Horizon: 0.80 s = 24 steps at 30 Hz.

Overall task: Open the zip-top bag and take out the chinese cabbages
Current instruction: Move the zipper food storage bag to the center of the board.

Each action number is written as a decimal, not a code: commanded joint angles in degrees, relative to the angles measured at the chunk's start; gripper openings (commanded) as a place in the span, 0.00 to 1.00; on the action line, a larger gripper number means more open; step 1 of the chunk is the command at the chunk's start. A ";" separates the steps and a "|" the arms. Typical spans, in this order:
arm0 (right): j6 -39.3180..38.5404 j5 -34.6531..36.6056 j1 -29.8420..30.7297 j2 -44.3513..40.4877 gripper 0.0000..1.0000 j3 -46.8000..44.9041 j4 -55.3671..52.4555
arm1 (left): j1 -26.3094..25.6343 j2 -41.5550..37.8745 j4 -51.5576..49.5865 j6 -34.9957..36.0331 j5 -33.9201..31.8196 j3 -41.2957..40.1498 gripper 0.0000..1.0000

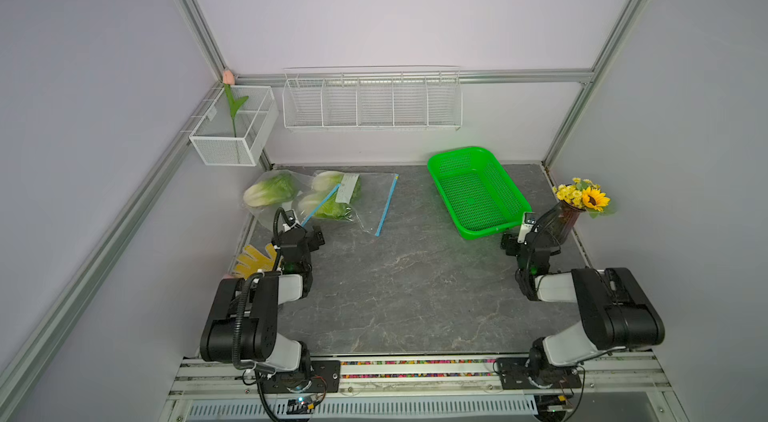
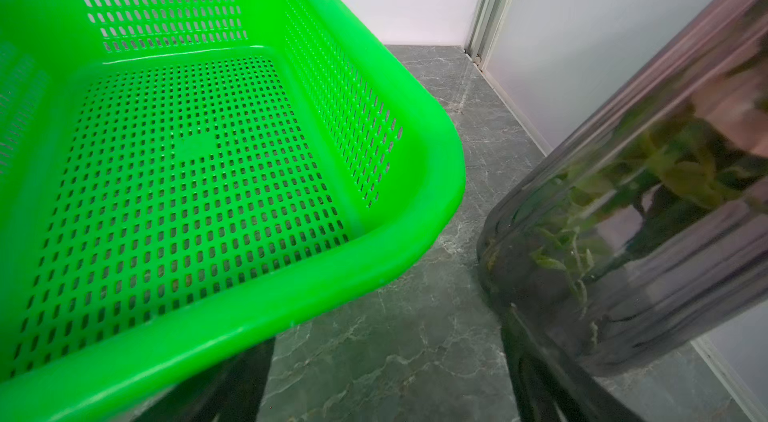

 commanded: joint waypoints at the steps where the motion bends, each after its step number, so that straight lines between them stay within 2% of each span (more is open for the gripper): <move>1: -0.51 0.48 0.25 0.40 0.89 0.82 2.29 | -0.15 0.70 1.17 0.25 -0.78 1.30 0.99; 24: -1.15 2.04 1.01 -0.32 0.89 -0.22 3.76 | -0.15 0.32 1.97 1.07 -0.33 1.01 0.99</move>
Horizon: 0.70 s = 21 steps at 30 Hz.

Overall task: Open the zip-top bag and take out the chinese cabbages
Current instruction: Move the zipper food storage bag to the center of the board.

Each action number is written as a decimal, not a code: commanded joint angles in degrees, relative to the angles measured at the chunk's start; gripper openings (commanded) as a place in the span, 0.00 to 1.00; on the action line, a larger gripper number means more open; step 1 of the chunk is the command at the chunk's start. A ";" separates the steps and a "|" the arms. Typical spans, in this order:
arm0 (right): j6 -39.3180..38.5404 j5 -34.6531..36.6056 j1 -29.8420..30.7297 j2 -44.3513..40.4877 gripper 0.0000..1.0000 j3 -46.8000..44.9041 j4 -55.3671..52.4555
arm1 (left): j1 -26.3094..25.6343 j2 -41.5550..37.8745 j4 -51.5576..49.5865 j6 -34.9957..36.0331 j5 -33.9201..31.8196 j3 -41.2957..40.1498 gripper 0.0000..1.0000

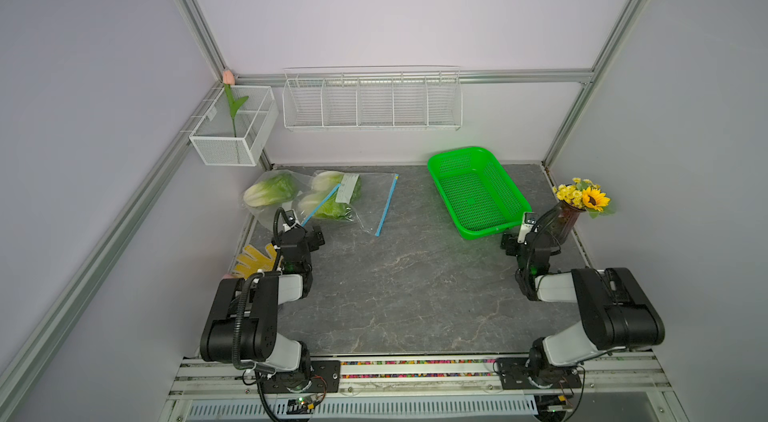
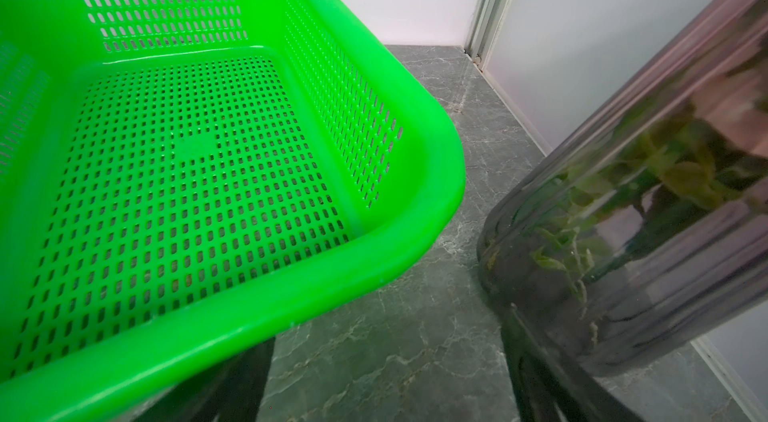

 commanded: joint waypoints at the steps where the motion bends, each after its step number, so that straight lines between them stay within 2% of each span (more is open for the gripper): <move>1: -1.48 2.14 1.43 -1.37 0.89 -0.85 3.93 | -0.20 -0.66 2.56 2.10 0.95 0.69 0.99; 6: -5.34 4.74 4.66 -2.99 0.89 -5.59 12.87 | -1.54 -13.17 -11.91 3.59 0.52 3.03 0.99; 11: -7.46 6.81 8.88 -13.76 0.89 -1.99 -4.62 | -3.41 -21.67 -17.97 6.46 -0.10 4.31 0.99; 14: -7.65 5.86 11.36 -19.76 0.89 -0.85 -10.21 | -5.16 -22.61 -19.28 6.54 0.71 5.97 0.99; 17: -6.85 3.25 14.18 -25.27 0.88 3.42 -21.14 | -6.16 -22.07 -21.87 6.38 2.54 8.71 0.99; 21: -2.59 0.17 18.55 -26.98 0.88 10.43 -30.97 | -6.78 -22.67 -26.40 6.33 5.97 12.59 0.99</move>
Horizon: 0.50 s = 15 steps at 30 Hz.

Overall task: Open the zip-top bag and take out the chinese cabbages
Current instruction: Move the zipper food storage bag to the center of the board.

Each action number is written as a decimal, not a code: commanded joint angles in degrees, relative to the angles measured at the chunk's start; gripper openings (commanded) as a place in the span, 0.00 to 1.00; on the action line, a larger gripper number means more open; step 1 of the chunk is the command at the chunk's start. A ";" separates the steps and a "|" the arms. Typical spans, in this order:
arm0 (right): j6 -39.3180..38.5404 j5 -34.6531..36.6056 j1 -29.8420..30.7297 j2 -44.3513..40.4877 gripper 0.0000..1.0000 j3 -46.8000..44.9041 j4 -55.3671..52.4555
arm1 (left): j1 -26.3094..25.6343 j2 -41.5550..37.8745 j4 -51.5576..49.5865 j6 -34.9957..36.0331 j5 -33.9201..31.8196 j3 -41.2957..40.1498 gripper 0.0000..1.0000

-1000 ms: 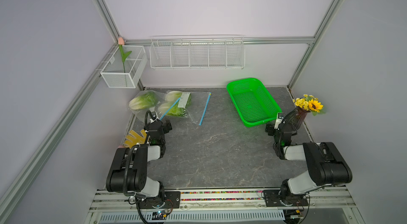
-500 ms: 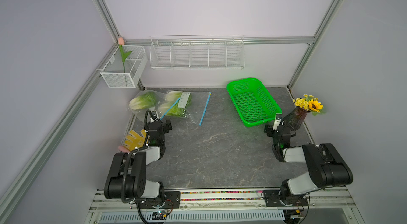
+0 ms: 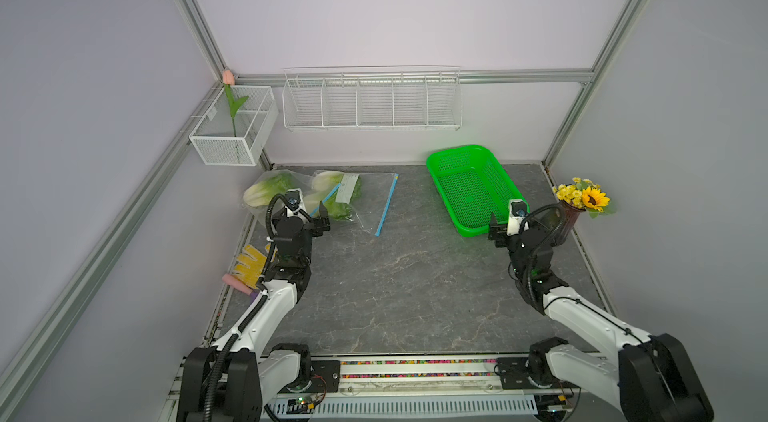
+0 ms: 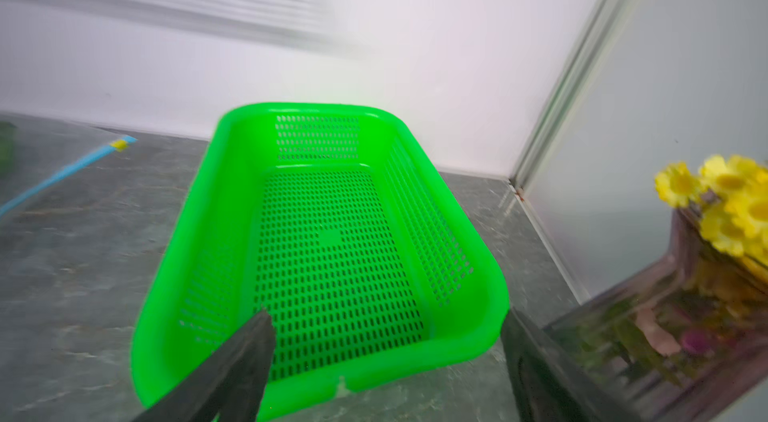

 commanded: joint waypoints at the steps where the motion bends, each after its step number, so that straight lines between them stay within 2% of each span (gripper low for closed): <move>1: 3.66 -3.23 4.00 0.25 0.88 6.85 -13.58 | -0.64 -0.73 -5.77 1.06 3.81 4.11 0.99; 5: 6.63 -4.34 11.47 8.95 0.88 19.30 -22.20 | -1.11 -2.58 -9.46 1.25 7.00 6.34 0.99; 8: 12.93 -7.40 15.33 18.13 0.88 29.69 -26.57 | -1.39 -4.25 -10.82 3.03 9.07 7.15 0.99; 12: 20.56 -13.14 18.18 29.80 0.89 39.37 -26.51 | -1.98 -6.39 -14.80 5.47 9.98 8.60 0.99; 15: 29.39 -18.58 18.43 37.62 0.89 46.65 -29.17 | -2.43 -8.54 -18.25 7.74 10.58 9.23 0.99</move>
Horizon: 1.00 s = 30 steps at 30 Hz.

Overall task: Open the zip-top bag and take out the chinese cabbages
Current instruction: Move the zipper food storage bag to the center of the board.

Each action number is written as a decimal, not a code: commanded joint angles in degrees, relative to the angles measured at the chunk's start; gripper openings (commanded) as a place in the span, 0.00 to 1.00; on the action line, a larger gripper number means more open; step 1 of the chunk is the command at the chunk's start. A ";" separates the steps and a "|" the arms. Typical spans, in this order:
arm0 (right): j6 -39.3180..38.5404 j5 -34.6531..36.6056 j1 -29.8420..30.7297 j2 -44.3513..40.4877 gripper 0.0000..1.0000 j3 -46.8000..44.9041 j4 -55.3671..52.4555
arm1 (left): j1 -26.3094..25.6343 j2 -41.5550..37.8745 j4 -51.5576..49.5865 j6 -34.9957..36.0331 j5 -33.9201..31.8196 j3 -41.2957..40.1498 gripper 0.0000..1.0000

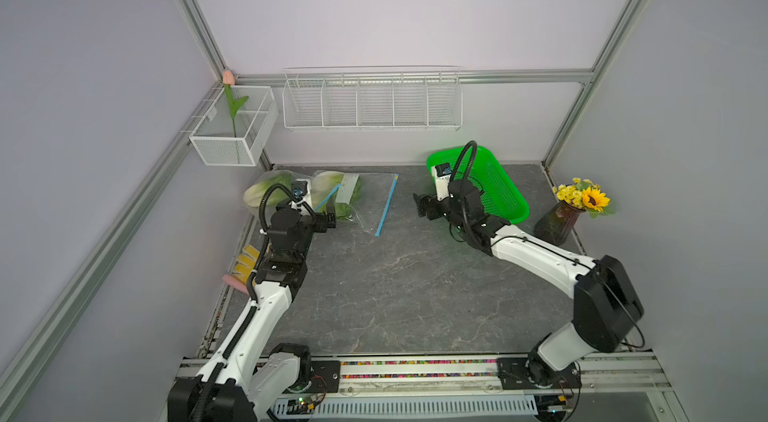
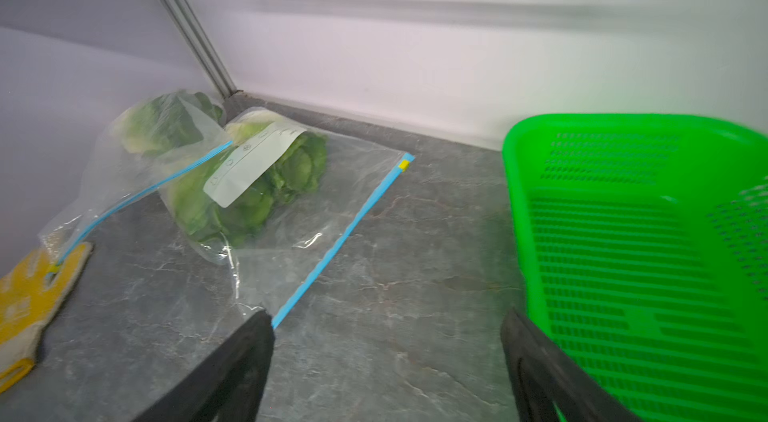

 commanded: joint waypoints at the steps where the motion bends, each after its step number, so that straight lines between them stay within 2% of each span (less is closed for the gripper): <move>1: 12.72 -7.64 0.42 7.00 0.89 5.89 -4.74 | -0.48 -2.86 -6.55 4.52 1.95 2.35 0.99; 6: 19.50 -9.39 0.69 17.97 0.93 13.51 -4.50 | -0.48 -7.23 -11.44 6.22 1.68 2.05 0.99; 8: 20.04 -10.79 0.71 22.02 0.96 16.95 -4.68 | -0.44 -8.66 -12.05 6.77 2.09 1.29 0.99; 13: 23.15 -16.41 0.67 30.80 0.97 25.36 -6.14 | -0.48 -10.19 -11.26 7.27 2.40 -0.57 0.99; 19: 25.74 -20.16 0.71 38.01 1.00 32.74 -7.24 | -0.48 -9.91 -12.03 6.89 3.89 -0.59 0.99; 27: 24.15 -24.22 0.34 43.73 0.79 40.90 -10.37 | -0.48 -9.26 -12.29 5.97 5.34 -0.64 0.99; 30: 23.47 -25.75 0.15 44.20 0.53 42.15 -10.74 | -0.48 -8.96 -12.49 5.55 5.95 -0.34 0.99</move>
